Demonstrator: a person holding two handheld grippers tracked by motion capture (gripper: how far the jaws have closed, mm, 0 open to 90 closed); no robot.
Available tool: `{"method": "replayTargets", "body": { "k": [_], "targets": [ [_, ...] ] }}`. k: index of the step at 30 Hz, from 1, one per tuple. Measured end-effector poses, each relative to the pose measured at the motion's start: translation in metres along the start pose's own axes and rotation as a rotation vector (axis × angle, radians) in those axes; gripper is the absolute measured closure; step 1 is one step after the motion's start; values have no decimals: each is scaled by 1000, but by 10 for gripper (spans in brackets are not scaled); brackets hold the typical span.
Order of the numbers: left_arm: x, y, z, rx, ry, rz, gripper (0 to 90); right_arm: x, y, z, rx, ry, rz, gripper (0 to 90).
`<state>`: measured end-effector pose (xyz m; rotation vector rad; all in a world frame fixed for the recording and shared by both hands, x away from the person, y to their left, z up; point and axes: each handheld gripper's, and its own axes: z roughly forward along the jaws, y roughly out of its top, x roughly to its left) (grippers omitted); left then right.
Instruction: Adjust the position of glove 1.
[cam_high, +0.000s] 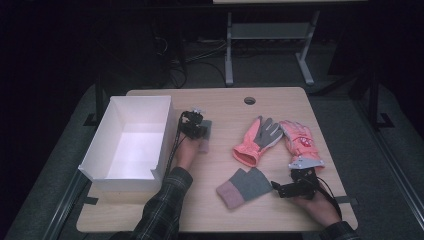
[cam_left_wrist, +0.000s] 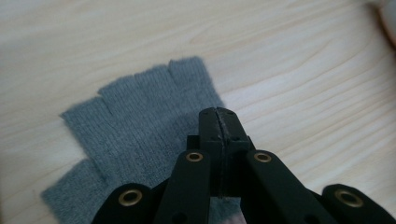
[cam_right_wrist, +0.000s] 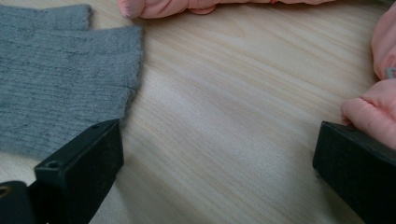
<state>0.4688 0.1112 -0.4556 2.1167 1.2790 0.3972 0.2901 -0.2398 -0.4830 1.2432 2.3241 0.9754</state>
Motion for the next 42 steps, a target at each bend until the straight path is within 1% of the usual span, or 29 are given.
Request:
{"method": "replayTargets", "body": {
  "k": [1, 3, 4, 8, 9, 13, 15, 17, 18, 19, 21, 24, 25, 26, 29, 30, 32, 33, 34, 35, 36, 39, 41, 42],
  "targets": [
    [0, -1, 2, 9, -8, -8, 896, 0, 0, 0, 0, -1, -1, 12],
    [-1, -2, 3, 4, -20, -4, 897, 0, 0, 0, 0, -1, -2, 12],
    [-3, -2, 3, 6, -33, -4, 896, 0, 0, 0, 0, -1, -2, 12],
    [-13, -1, 4, 10, -74, 28, 897, 0, 0, 0, 0, -1, -2, 12],
    [-16, -1, 5, 11, -85, 31, 897, 0, 0, 0, 0, -1, -2, 12],
    [-33, 0, 7, 15, -131, 70, 897, 0, 0, 0, 0, -1, -2, 12],
    [-41, 0, 9, 15, -172, 65, 897, 0, 0, 0, 0, -1, -2, 12],
    [-48, 0, 9, 19, -183, 91, 897, 0, 0, 0, 0, -1, -1, 12],
    [-51, 0, 9, 22, -198, 95, 897, 0, 0, 0, 0, -1, -2, 12],
    [-53, 0, 9, 27, -211, 106, 897, 0, 0, 0, 0, 0, -1, 12],
    [-57, 0, 9, 30, -208, 124, 897, 0, 0, 0, 0, 0, -1, 12],
    [-58, 0, 9, 32, -241, 136, 897, 0, 0, 0, 0, 0, 0, 12],
    [-58, 1, 8, 37, -245, 146, 897, 0, 0, 0, 0, 0, -1, 12],
    [-56, 2, 5, 31, -235, 160, 896, 0, 0, 0, 0, 0, 0, 12],
    [-49, 6, -2, -5, -228, 154, 896, 0, 0, 0, 0, 0, 0, 12],
    [-45, 7, -6, -3, -225, 157, 896, 0, 0, 0, 0, 0, -1, 12],
    [-41, 7, -9, 2, -220, 177, 895, 0, 0, 0, 0, 0, -1, 12],
    [-40, 6, -9, -5, -212, 176, 890, 0, 0, 0, 0, 0, 0, 12],
    [-38, 5, -11, -5, -201, 190, 861, 0, 0, 0, 0, -1, -1, 12],
    [-37, 5, -12, -10, -204, 194, 843, 0, 0, 0, 0, -1, -1, 12],
    [-36, 4, -12, -5, -205, 205, 818, 0, 0, 0, 0, 0, -1, 12],
    [-36, 2, -12, 8, -167, 255, 731, 0, 0, 0, 0, 0, -1, 12],
    [-37, 0, -10, 16, -157, 270, 690, 0, 0, 0, 0, 0, -1, 12],
    [-36, -1, -8, 26, -159, 273, 674, 0, 0, 0, 0, 0, -1, 12]
  ]
}}
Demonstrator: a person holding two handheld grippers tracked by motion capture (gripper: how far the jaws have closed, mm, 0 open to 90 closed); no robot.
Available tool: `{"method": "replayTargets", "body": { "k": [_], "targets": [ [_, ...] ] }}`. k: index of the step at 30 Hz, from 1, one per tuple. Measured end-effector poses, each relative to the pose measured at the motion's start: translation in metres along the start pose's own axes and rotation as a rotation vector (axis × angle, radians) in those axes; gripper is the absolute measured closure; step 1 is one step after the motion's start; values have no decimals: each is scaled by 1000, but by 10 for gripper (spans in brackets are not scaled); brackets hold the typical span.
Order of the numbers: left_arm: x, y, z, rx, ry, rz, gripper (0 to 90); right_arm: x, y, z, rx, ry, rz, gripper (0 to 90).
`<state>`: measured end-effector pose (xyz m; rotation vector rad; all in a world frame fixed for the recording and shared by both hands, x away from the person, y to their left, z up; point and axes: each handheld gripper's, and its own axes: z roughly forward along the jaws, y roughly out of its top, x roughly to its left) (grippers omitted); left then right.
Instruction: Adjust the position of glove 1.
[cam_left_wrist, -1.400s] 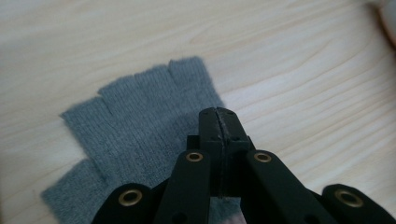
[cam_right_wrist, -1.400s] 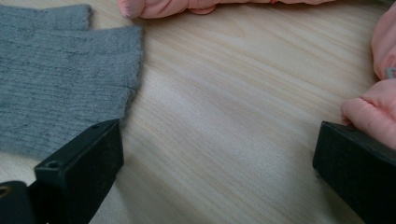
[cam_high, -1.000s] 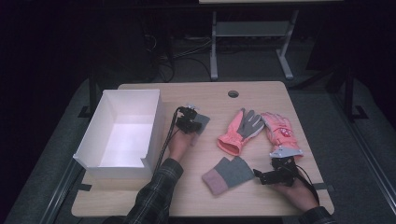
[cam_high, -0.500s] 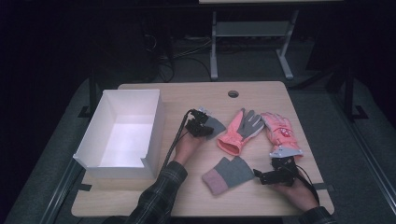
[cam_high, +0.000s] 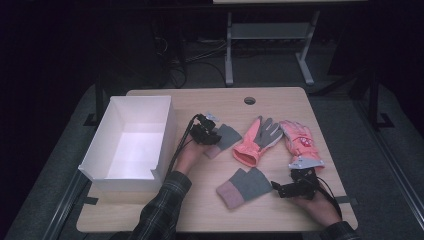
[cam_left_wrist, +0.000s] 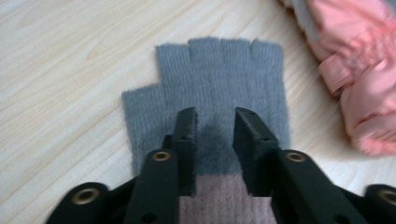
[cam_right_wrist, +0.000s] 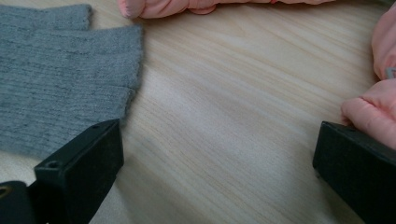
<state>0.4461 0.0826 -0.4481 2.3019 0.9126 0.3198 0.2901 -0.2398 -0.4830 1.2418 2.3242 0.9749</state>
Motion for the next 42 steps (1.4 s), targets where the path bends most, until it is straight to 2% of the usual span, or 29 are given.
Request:
{"method": "replayTargets", "body": {
  "k": [3, 6, 8, 13, 14, 16, 18, 19, 21, 27, 33, 36, 42],
  "targets": [
    [1, -4, 6, 7, -19, -6, 642, 0, 0, 0, 0, 0, 0, 12],
    [3, -7, 8, -4, -27, -2, 648, 0, 0, 0, 0, 0, -1, 12],
    [5, -10, 8, -23, -38, -7, 686, 0, 0, 0, 0, 0, 0, 12],
    [6, -11, 9, -31, -49, -18, 835, 0, 0, 0, 0, 0, 0, 12],
    [6, -11, 8, -31, -47, -9, 843, 0, 0, 0, 0, 0, 0, 12],
    [7, -12, 8, -40, -51, -22, 855, 0, 0, 0, 0, -1, -1, 12],
    [8, -12, 7, -41, -54, -17, 862, 0, 0, 0, 0, 0, 0, 12],
    [8, -12, 7, -51, -61, -37, 864, 0, 0, 0, 0, 0, 0, 12],
    [10, -12, 5, -48, -66, -36, 866, 0, 0, 0, 0, 0, 0, 12],
    [7, -5, -8, -61, -88, -63, 868, 0, 0, 0, 1, -1, 1, 12],
    [1, 3, -27, -64, -105, -53, 868, 0, 0, 0, 3, 1, 5, 12],
    [-4, 6, -36, -71, -121, -60, 868, 0, 0, 0, 3, 2, 5, 12],
    [-18, 11, -54, -89, -164, -47, 868, 0, 0, 0, 3, 1, 4, 12]
  ]
}}
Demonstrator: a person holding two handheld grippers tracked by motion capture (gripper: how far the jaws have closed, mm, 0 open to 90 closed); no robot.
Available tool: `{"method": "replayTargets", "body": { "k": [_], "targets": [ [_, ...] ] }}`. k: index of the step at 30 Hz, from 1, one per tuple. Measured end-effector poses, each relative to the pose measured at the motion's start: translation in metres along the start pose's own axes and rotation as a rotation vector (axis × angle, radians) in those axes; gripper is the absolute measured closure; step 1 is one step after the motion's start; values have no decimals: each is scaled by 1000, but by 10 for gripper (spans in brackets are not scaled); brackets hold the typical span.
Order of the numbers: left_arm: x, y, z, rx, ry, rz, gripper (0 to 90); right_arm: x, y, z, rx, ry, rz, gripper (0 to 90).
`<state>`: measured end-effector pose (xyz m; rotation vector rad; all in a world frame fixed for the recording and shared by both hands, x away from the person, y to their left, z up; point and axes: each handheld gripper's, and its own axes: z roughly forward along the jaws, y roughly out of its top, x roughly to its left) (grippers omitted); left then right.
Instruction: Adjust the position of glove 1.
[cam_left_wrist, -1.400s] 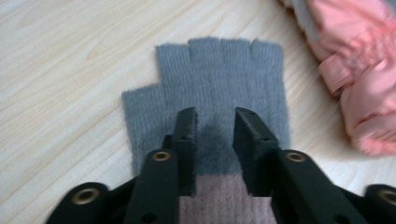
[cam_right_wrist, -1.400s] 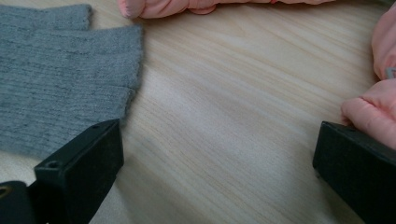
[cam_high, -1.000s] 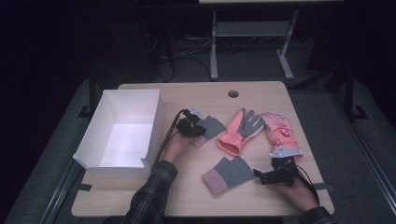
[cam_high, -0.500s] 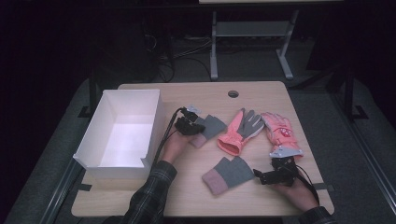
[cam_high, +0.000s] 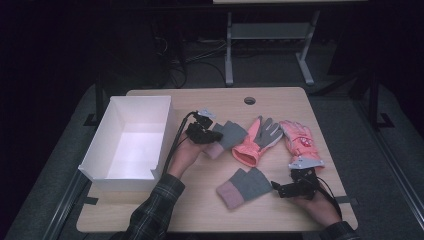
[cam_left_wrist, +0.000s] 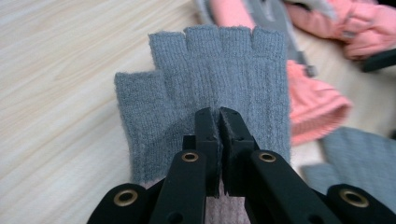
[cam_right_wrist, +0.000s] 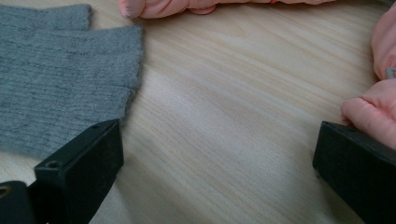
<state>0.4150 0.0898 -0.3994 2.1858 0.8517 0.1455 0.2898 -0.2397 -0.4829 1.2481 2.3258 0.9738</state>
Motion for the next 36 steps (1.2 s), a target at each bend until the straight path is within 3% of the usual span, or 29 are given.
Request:
{"method": "replayTargets", "body": {
  "k": [4, 13, 19, 29, 36],
  "targets": [
    [-10, -2, -9, 5, -41, 29, 868, 0, 0, 0, 0, 0, 0, 12],
    [-33, -15, -22, -6, -109, 29, 868, 0, 0, 0, -3, -1, -2, 12],
    [-49, -26, -22, 6, -142, 53, 868, 0, 0, 0, -3, -1, -3, 12],
    [-78, -38, -13, 29, -170, 83, 868, 0, 0, 0, -3, 0, -3, 12],
    [-92, -43, 1, 50, -179, 83, 868, 0, 0, 0, -3, 0, -4, 12]
  ]
}}
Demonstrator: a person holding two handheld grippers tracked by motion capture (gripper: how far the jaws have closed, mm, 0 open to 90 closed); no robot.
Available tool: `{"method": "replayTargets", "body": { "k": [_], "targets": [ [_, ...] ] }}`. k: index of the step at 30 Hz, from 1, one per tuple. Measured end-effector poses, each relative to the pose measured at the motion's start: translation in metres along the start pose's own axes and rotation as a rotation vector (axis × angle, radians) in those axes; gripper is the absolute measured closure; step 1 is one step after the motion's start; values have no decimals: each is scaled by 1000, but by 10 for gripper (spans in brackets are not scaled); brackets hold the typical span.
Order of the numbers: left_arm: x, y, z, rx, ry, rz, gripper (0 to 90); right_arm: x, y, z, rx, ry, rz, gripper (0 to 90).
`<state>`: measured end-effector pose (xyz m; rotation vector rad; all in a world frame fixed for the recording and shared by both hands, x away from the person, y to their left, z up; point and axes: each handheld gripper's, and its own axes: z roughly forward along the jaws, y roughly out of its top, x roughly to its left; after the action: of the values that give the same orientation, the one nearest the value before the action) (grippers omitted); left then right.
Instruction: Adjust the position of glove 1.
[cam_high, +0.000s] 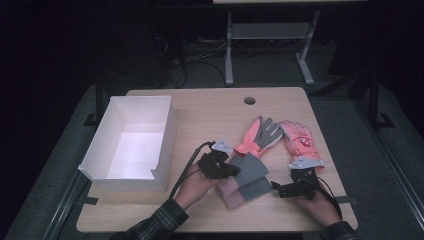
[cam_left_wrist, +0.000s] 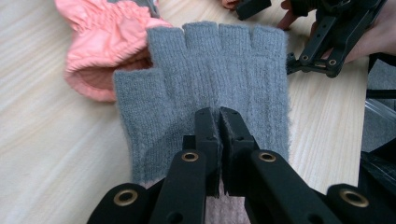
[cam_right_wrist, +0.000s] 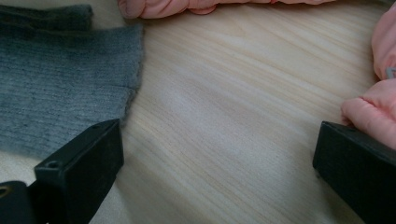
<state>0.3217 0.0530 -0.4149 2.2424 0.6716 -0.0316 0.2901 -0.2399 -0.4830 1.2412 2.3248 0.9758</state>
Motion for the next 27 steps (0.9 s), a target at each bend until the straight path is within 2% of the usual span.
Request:
{"method": "replayTargets", "body": {
  "k": [5, 10, 16, 18, 21, 27],
  "targets": [
    [-8, -2, 10, 24, -26, 0, 868, 0, 0, 0, 0, -1, 0, 12],
    [-12, -5, 19, 53, -1, 29, 868, 0, 0, 0, 1, 0, 0, 12],
    [-13, -8, 27, 72, 3, 10, 867, 0, 0, 0, 1, 0, 0, 12],
    [-14, -9, 30, 97, 8, 31, 867, 0, 0, 0, 1, 0, 0, 12],
    [-15, -10, 34, 110, 24, 47, 866, 0, 0, 0, 1, 0, 0, 12],
    [-17, -12, 37, 113, 30, 43, 857, 0, 0, 0, 0, -1, -1, 12]
  ]
}}
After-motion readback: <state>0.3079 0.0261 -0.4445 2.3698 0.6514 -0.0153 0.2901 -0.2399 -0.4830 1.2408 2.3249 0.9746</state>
